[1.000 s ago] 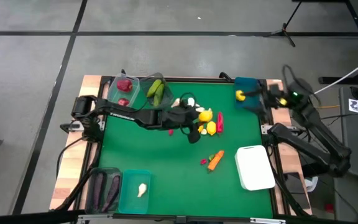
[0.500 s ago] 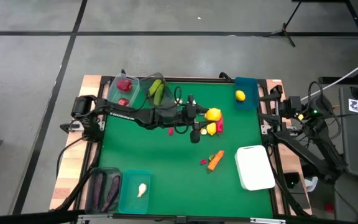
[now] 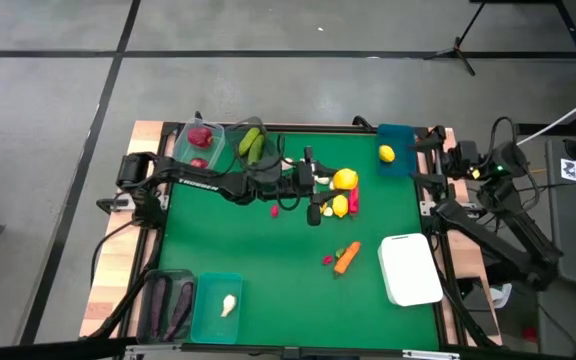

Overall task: Sort produce into baskets
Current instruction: Put the lemon into the blue bin

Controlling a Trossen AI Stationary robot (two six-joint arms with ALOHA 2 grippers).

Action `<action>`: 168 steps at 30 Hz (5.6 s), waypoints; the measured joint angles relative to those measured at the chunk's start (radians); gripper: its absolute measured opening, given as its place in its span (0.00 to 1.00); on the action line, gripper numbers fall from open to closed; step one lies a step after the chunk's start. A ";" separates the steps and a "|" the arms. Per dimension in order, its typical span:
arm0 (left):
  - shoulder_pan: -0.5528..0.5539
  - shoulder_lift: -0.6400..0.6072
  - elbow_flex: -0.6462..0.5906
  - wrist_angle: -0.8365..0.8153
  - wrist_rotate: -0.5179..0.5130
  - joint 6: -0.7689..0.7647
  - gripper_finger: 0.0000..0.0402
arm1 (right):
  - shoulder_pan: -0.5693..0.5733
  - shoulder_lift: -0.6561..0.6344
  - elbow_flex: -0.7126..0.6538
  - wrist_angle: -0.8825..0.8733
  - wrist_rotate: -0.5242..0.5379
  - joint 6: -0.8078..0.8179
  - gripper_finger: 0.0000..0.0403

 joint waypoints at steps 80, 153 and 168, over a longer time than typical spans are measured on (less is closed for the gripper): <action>-0.003 0.006 0.000 -0.013 0.037 -0.002 0.44 | 0.760 0.562 0.066 0.284 0.609 -0.407 0.41; 0.023 0.062 0.000 -0.669 -0.151 -0.258 0.75 | 0.001 0.399 -0.198 -0.287 1.175 0.135 0.74; -0.063 0.245 0.000 -0.603 -0.435 -0.344 0.75 | 0.001 0.399 -0.198 -0.301 1.140 0.114 0.74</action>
